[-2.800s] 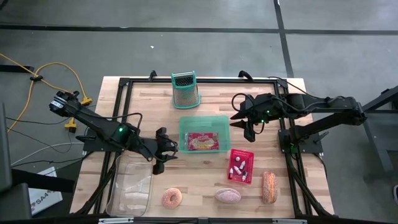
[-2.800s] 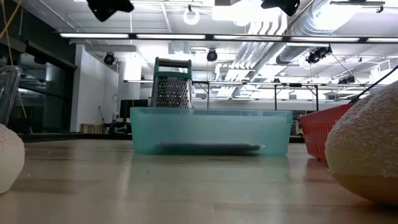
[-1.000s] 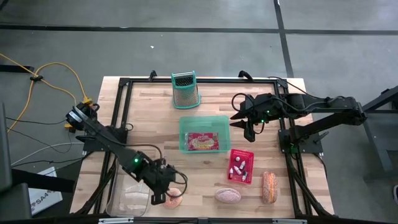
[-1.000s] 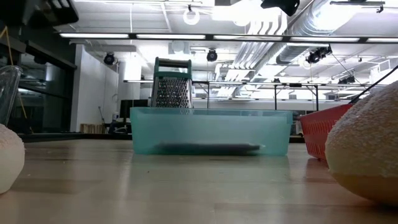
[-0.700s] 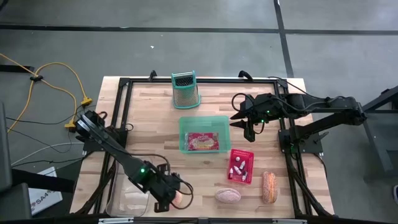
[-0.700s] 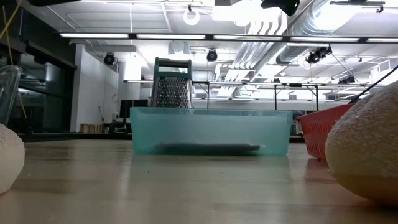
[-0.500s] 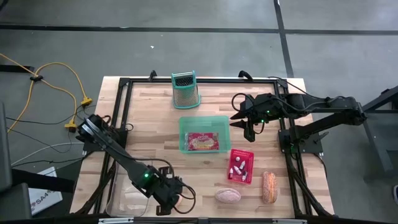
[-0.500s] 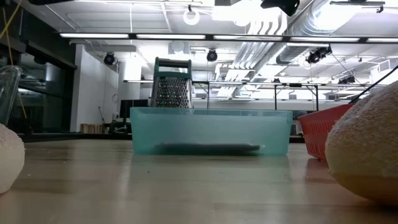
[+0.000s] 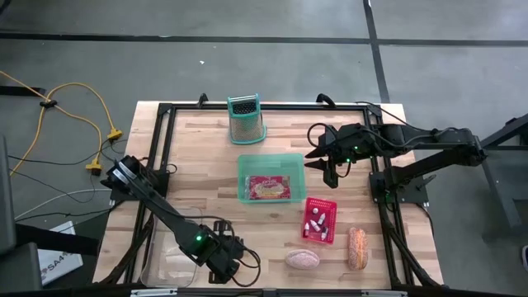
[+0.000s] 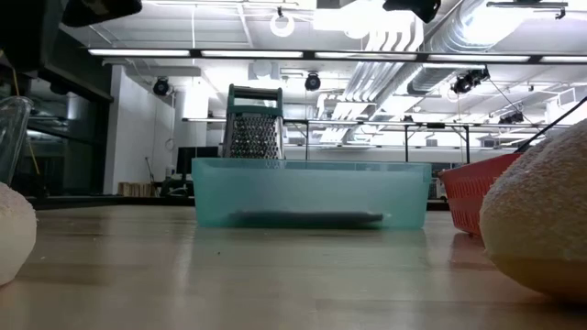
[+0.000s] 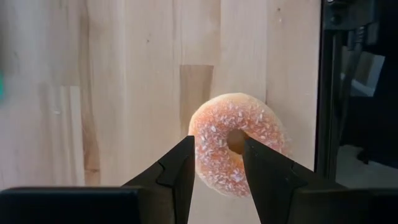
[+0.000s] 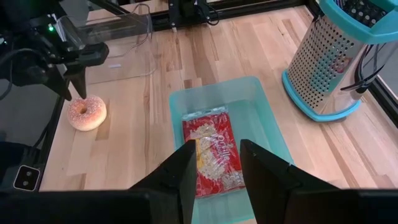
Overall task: Pick & Place Food Item
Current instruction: Put the doughnut into the transparent bin
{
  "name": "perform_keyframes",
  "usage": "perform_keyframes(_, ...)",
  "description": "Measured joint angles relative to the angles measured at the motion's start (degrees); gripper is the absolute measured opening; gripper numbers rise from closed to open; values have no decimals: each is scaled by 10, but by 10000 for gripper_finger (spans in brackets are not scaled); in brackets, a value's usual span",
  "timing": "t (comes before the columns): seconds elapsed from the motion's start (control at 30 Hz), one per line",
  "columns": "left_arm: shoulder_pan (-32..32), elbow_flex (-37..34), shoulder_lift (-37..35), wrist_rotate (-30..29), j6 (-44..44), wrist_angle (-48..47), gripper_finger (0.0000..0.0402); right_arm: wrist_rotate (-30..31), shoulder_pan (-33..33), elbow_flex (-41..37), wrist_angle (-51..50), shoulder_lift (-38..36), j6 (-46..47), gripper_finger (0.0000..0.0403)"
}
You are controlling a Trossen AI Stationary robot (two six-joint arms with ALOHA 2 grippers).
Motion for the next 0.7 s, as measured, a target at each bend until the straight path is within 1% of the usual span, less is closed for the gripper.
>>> perform_keyframes(0.33,-2,-1,25,-4,-15,6,128,0,0,0,8,0,0,112)
perform_keyframes(0.47,-2,-1,35,6,-18,14,128,0,0,0,13,0,0,112)
perform_keyframes(0.57,-2,-1,41,21,-41,19,128,0,0,0,15,0,0,112)
perform_keyframes(0.7,-4,-1,50,24,-47,21,128,0,0,0,20,0,0,112)
